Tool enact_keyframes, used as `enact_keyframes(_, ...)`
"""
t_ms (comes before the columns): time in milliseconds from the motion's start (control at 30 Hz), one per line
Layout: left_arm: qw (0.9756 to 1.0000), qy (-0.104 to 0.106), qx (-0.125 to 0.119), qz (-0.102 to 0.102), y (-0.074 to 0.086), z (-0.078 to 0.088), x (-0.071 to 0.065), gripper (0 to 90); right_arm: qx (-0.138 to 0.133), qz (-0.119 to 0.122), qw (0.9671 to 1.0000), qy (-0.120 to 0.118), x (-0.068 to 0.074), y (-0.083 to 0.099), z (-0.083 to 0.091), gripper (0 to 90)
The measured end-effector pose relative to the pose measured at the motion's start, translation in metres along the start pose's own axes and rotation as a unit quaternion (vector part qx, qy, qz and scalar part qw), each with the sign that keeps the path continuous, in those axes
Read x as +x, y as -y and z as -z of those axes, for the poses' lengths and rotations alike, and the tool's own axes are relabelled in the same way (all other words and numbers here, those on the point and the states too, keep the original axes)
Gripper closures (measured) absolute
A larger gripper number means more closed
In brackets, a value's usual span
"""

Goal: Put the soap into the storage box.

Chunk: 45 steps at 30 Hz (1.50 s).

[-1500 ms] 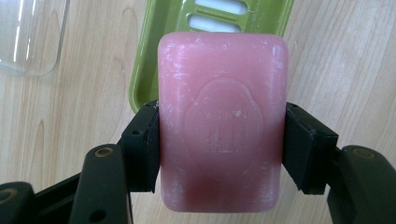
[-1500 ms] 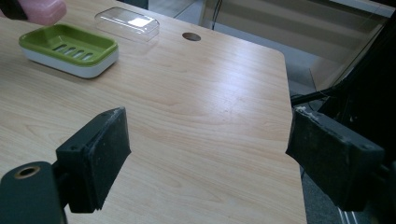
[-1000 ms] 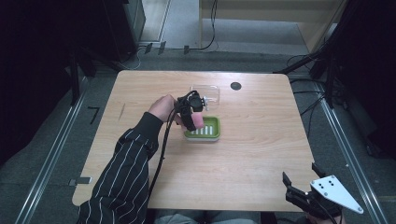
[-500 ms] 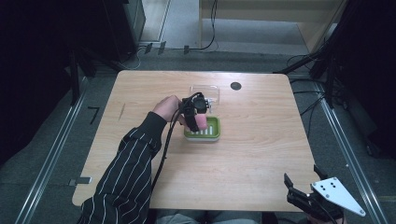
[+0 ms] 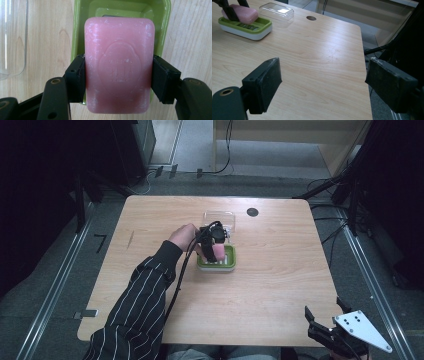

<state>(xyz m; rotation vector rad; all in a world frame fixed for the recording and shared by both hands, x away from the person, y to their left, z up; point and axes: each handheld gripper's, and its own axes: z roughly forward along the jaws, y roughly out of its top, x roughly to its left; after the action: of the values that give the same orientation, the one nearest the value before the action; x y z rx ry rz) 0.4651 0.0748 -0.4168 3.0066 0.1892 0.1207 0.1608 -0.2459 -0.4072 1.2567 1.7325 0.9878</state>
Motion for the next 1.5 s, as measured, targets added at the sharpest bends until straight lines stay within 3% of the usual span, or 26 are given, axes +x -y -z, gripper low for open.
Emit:
enact_keyframes(400,0.9998,-0.010,-0.004,-0.015,-0.004,-0.009,0.000,38.5,-0.002,0.001,1.0000,0.000,-0.001,0.000,0.000,13.6)
enact_keyframes(1233,0.9998,-0.012,-0.001,-0.017,-0.004,-0.021,0.002,38.0,-0.003,0.002,1.0000,0.002,-0.002,0.000,0.000,13.6)
enact_keyframes(1500,0.9995,-0.016,-0.025,-0.013,-0.004,-0.013,0.002,36.4,-0.002,0.001,1.0000,0.001,-0.001,0.000,0.000,13.6)
